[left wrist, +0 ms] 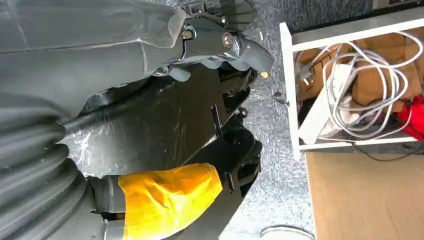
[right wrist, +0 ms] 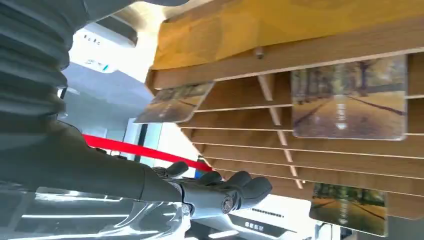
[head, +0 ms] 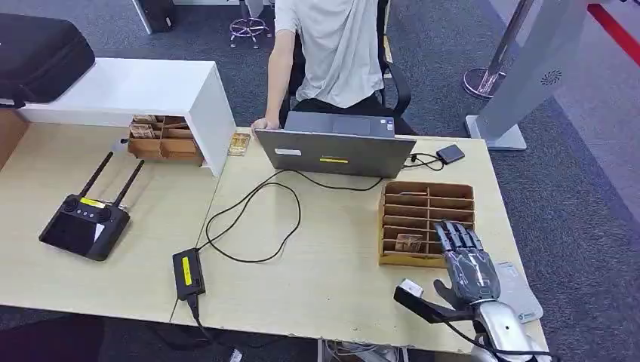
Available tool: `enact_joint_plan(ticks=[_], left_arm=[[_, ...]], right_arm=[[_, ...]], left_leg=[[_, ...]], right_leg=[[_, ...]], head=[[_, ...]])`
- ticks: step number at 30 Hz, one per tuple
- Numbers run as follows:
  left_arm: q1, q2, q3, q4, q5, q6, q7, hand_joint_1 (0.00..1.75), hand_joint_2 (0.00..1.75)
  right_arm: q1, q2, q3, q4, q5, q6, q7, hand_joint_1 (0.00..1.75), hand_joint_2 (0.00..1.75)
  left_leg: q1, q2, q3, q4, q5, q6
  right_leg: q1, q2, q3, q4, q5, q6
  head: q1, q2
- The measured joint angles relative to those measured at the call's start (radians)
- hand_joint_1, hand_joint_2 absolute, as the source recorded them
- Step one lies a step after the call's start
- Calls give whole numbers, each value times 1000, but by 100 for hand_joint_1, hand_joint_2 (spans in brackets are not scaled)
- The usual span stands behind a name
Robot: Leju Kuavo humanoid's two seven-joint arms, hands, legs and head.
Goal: Pass the card to the sensor for recognition and then transmit it.
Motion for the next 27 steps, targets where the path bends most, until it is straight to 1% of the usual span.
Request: enact_joint_plan(ticks=[6, 13, 14, 27], left_arm=[[0, -1, 0, 0, 0, -6, 0, 0, 175], [0, -2, 0, 0, 1, -10, 0, 0, 175], [0, -2, 0, 0, 2, -10, 0, 0, 175], [0, -2, 0, 0, 6, -11, 0, 0, 175]], right_arm=[[-24, 19, 22, 21, 0, 8, 0, 0, 175], [-32, 25, 38, 31, 0, 9, 0, 0, 175], [-32, 25, 40, 31, 0, 10, 0, 175, 175], [-46, 30, 48, 30, -9, 13, 0, 175, 175]], left_leg=[[0, 0, 0, 0, 0, 0], [0, 0, 0, 0, 0, 0], [0, 0, 0, 0, 0, 0], [0, 0, 1, 0, 0, 0]], right_leg=[[0, 0, 0, 0, 0, 0], [0, 0, 0, 0, 0, 0], [0, 0, 0, 0, 0, 0], [0, 0, 0, 0, 0, 0]], head=[[0, 0], [0, 0], [0, 0], [0, 0]])
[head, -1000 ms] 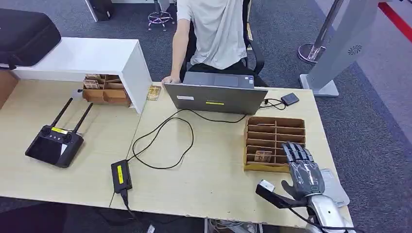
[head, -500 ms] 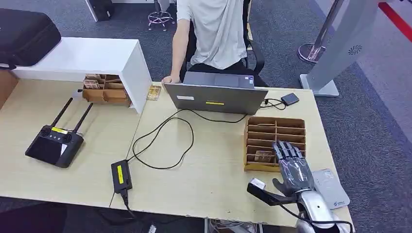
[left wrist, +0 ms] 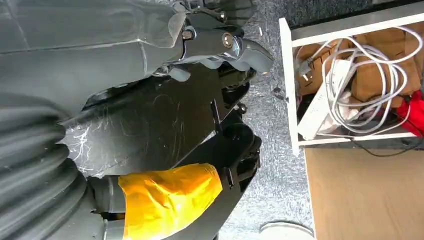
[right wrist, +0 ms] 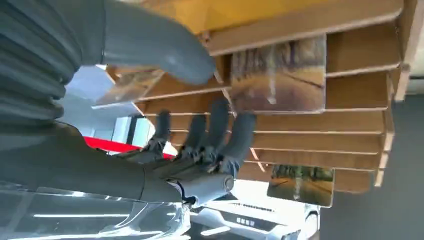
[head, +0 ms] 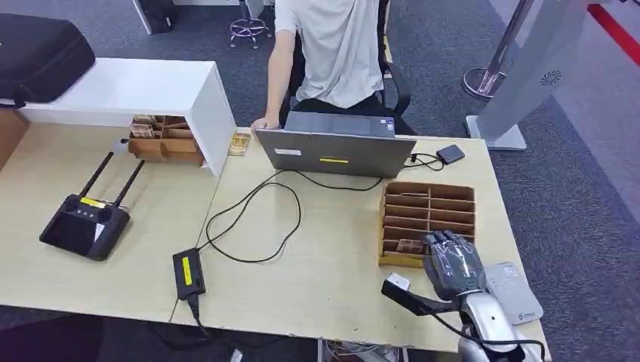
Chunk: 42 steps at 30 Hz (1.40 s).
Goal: Pass the card to the sensor for recognition and then transmit it.
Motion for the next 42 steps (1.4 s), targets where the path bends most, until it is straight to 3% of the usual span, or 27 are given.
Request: enact_joint_plan(ticks=[5, 20, 22, 23, 25, 26, 29, 30, 31, 32, 33, 34, 35, 36, 37, 38, 39, 40, 42], left_arm=[[0, 0, 0, 0, 0, -1, 0, 0, 175], [0, -1, 0, 0, 0, -2, -2, 0, 175], [0, -1, 0, 0, 0, -2, -2, 0, 175], [0, -1, 0, 0, 0, -2, -2, 0, 175], [0, -1, 0, 0, 0, -2, -2, 0, 175], [0, -1, 0, 0, 0, -3, -3, 0, 175], [0, -1, 0, 0, 0, -5, -5, 0, 175], [0, -1, 0, 0, 0, -7, -6, 0, 175], [0, -1, 0, 0, 0, -7, -6, 0, 175], [0, -1, 0, 0, 0, -7, -6, 0, 175], [0, -1, 0, 0, 0, -8, -6, 0, 175], [0, -1, 0, 0, 0, -8, -6, 0, 175], [0, -1, 0, 0, 0, -8, -6, 0, 175], [0, -1, 0, 0, 0, -8, -6, 0, 175], [0, -1, 0, 0, 0, -8, -6, 0, 175], [0, -1, 0, 0, 0, -8, -6, 0, 175], [0, -1, 0, 0, 0, -8, -6, 0, 175], [0, -1, 0, 0, 0, -9, -7, 0, 175], [0, -1, 0, 0, 0, -9, -7, 0, 175]], right_arm=[[3, 2, 6, 1, -2, 0, 0, 168, 175], [3, 2, 10, 1, -3, 0, 3, 169, 175], [3, 2, 11, 1, -3, 0, 3, 141, 175], [3, 2, 11, 1, -3, 0, 3, 99, 175], [3, 2, 11, 1, -3, 0, 3, 126, 175], [3, 2, 11, 1, -3, 0, 3, 89, 175], [3, 2, 11, 0, -5, 0, 3, 141, 175], [3, 2, 11, 0, -5, 0, 3, 134, 175], [3, 2, 11, 1, -5, 0, 3, 143, 175], [3, 2, 11, 1, -5, 0, 3, 173, 175], [3, 2, 11, 1, -5, 0, 3, 157, 175], [3, 2, 11, 1, -5, 0, 3, 169, 175], [3, 2, 11, 1, -6, 0, 3, 169, 175], [3, 2, 11, 1, -6, 0, 3, 150, 175], [3, 2, 11, 0, -6, 0, 3, 148, 175], [3, 2, 11, 0, -6, 0, 3, 134, 175], [3, 2, 11, 0, -6, 0, 3, 58, 175], [3, 2, 11, 0, -6, 0, 3, 0, 175], [3, 2, 12, 0, -6, 0, 3, 0, 175]], left_leg=[[0, 0, 0, 0, 0, 0], [0, 0, 0, 0, 0, 0], [0, 0, 0, 0, 0, 0], [0, 0, 0, 0, 0, 0], [0, 0, 0, 0, 0, 0], [0, 0, 0, 0, 0, 0], [0, 0, 0, 0, 0, 0], [0, 0, 0, 0, 0, 0], [0, 0, 0, 0, 0, 0], [0, 0, 0, 0, 0, 0], [0, 0, 0, 0, 0, 0], [0, 0, 0, 0, 0, 0], [0, 0, 0, 0, 0, 0], [0, 0, 0, 0, 0, 0], [0, 0, 0, 0, 0, 0], [0, 0, 0, 0, 0, 0], [0, 0, 0, 0, 0, 0], [0, 0, 0, 0, 0, 0], [0, 0, 0, 0, 0, 0]], right_leg=[[0, 0, 0, 0, 0, 0], [0, 0, 0, 0, 0, 0], [0, 0, 0, 0, 0, 0], [0, 0, 0, 0, 0, 0], [0, 0, 0, 0, 0, 0], [0, 0, 0, 0, 0, 0], [0, 0, 0, 0, 0, 0], [0, 0, 0, 0, 0, 0], [0, 0, 0, 0, 0, 0], [0, 0, 0, 0, 0, 0], [0, 0, 0, 0, 0, 0], [0, 0, 0, 0, 0, 0], [0, 0, 0, 0, 0, 0], [0, 0, 0, 0, 0, 0], [0, 0, 0, 0, 0, 0], [0, 0, 0, 0, 0, 0], [0, 0, 0, 0, 0, 0], [0, 0, 0, 0, 0, 0], [0, 0, 0, 0, 0, 0]], head=[[0, 0], [0, 0], [0, 0], [0, 0], [0, 0], [0, 0], [0, 0], [0, 0], [0, 0], [0, 0], [0, 0], [0, 0], [0, 0], [0, 0], [0, 0], [0, 0], [0, 0], [0, 0], [0, 0]])
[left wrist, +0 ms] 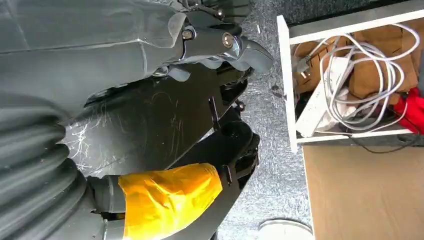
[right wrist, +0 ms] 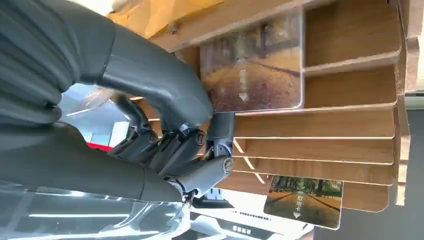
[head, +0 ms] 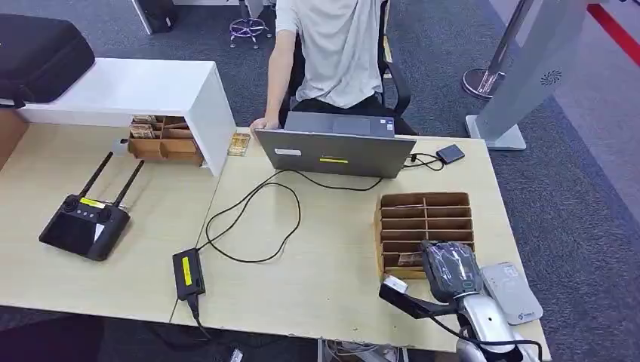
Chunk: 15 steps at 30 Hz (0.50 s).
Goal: Pass the card to the sensor for recognition and then transmit it.
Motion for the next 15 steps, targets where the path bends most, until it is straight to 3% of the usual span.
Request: enact_joint_plan(ticks=[15], left_arm=[[0, 0, 0, 0, 0, -1, -3, 0, 175]], right_arm=[[1, 0, 2, 0, -3, -3, 2, 0, 175]], left_leg=[[0, 0, 0, 0, 0, 0]], right_leg=[[0, 0, 0, 0, 0, 0]], head=[[0, 0]])
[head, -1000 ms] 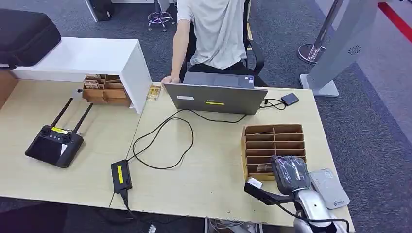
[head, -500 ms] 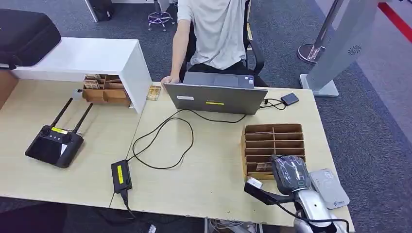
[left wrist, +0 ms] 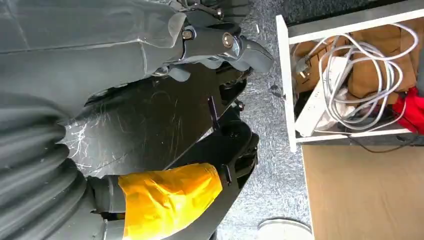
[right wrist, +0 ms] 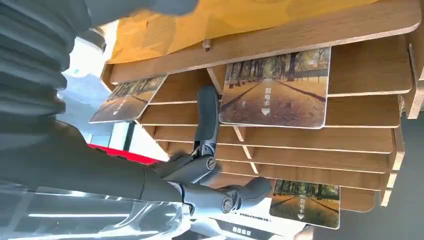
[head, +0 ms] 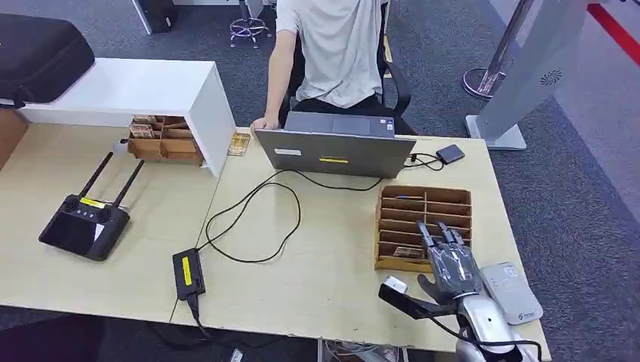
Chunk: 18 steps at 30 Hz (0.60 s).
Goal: Pass the card to the sensor for recognition and then transmit it.
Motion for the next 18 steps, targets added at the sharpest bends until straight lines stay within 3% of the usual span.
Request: enact_joint_plan(ticks=[18], left_arm=[[0, 0, 0, 0, 0, -3, -8, 0, 175]], right_arm=[[4, 0, 0, -1, 8, -2, 2, 0, 175]], left_leg=[[0, 0, 0, 0, 0, 0]], right_leg=[[0, 0, 0, 0, 0, 0]], head=[[0, 0]])
